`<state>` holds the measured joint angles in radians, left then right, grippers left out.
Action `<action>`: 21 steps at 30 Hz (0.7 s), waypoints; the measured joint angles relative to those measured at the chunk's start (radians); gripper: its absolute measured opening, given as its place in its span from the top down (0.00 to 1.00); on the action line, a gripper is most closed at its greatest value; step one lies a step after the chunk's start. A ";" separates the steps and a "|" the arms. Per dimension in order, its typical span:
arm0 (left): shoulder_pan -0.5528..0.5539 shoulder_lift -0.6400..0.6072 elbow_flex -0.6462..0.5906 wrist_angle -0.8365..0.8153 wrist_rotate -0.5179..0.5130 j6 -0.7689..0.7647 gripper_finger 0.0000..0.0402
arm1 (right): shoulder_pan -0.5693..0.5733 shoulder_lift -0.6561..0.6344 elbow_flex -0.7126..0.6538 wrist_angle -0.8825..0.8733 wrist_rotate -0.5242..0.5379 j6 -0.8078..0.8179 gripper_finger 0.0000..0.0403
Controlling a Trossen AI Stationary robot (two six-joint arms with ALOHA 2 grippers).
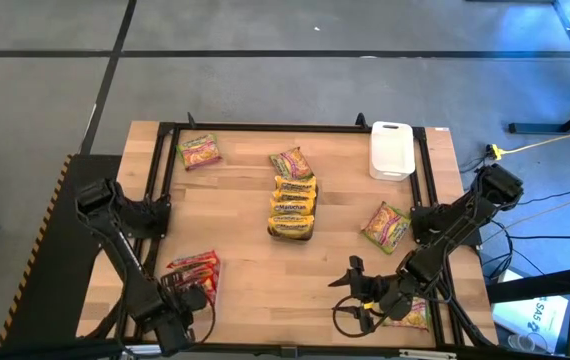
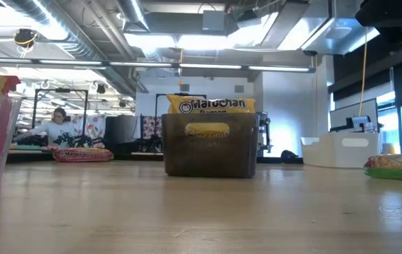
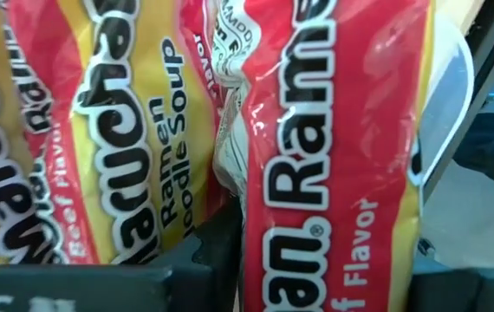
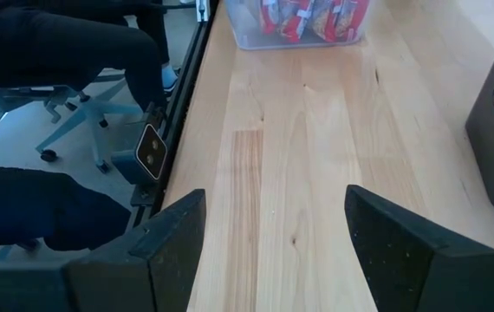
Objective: Sort Maruchan noodles
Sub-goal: Put the red noodle pack into the transparent bin
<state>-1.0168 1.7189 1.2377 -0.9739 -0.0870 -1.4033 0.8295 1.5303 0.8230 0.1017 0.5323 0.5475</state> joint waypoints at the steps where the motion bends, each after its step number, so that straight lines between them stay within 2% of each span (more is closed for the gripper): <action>1: 0.000 0.005 0.000 0.003 0.000 0.000 0.70 | 0.000 0.000 0.000 0.000 0.000 0.000 0.37; 13: 0.014 0.044 0.000 0.006 0.027 0.011 0.65 | 0.000 0.000 0.000 0.000 0.000 0.000 0.37; 16: 0.027 0.033 -0.001 0.005 0.075 0.026 0.65 | 0.000 0.000 0.000 0.000 0.000 0.000 0.37; 21: 0.033 -0.007 0.003 0.005 0.079 0.026 0.64 | 0.000 0.000 0.001 0.000 0.000 0.000 0.37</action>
<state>-0.9836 1.7119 1.2406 -0.9692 -0.0075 -1.3773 0.8295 1.5303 0.8238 0.1018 0.5320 0.5480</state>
